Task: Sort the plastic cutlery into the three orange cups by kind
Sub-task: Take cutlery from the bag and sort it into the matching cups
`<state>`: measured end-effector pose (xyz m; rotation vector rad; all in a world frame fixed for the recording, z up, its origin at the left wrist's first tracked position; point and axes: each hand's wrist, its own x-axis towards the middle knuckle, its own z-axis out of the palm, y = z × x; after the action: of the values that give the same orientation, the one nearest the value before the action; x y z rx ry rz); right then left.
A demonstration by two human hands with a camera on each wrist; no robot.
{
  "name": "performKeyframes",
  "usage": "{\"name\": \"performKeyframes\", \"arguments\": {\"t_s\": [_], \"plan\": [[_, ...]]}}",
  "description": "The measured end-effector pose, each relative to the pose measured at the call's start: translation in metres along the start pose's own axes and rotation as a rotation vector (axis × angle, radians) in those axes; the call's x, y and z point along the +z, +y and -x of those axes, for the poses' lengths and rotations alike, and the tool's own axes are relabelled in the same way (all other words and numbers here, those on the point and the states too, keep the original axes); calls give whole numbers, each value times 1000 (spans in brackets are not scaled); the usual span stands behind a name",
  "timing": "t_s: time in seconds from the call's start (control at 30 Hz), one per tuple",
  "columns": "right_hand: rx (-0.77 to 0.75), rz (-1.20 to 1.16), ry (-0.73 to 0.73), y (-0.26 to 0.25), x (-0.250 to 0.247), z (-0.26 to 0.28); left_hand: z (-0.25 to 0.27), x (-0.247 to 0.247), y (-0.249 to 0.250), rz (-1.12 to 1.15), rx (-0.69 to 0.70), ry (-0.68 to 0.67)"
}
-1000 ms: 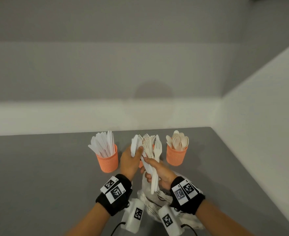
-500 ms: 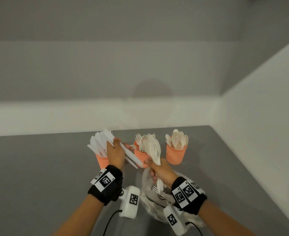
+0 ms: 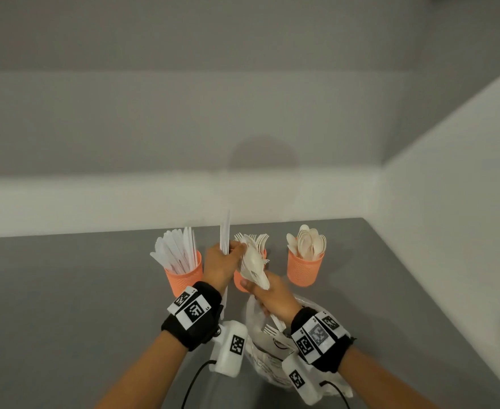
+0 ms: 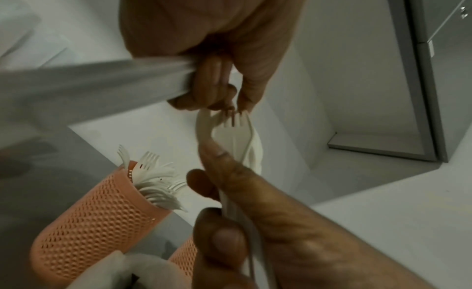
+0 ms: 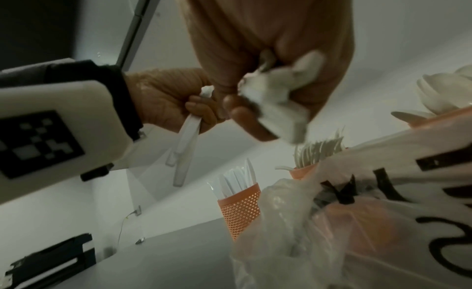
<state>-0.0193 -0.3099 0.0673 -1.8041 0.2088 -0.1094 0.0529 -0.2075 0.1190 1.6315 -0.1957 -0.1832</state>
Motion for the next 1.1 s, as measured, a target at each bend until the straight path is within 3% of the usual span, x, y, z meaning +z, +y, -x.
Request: {"name": "performKeyframes", "arguments": {"t_s": [0.17, 0.47, 0.67, 0.97, 1.1], "plan": [[115, -220, -83, -5, -4, 4, -7, 0, -2, 13, -19, 26], [118, -166, -83, -10, -6, 5, -17, -1, -13, 86, 28, 175], [109, -162, -44, -9, -7, 0, -3, 3, -13, 128, -77, 18], [122, -171, -79, -13, -10, -6, -6, 4, -7, 209, -51, 107], [125, -175, -73, -15, -10, -8, -7, 2, -7, 178, -69, 40]]}}
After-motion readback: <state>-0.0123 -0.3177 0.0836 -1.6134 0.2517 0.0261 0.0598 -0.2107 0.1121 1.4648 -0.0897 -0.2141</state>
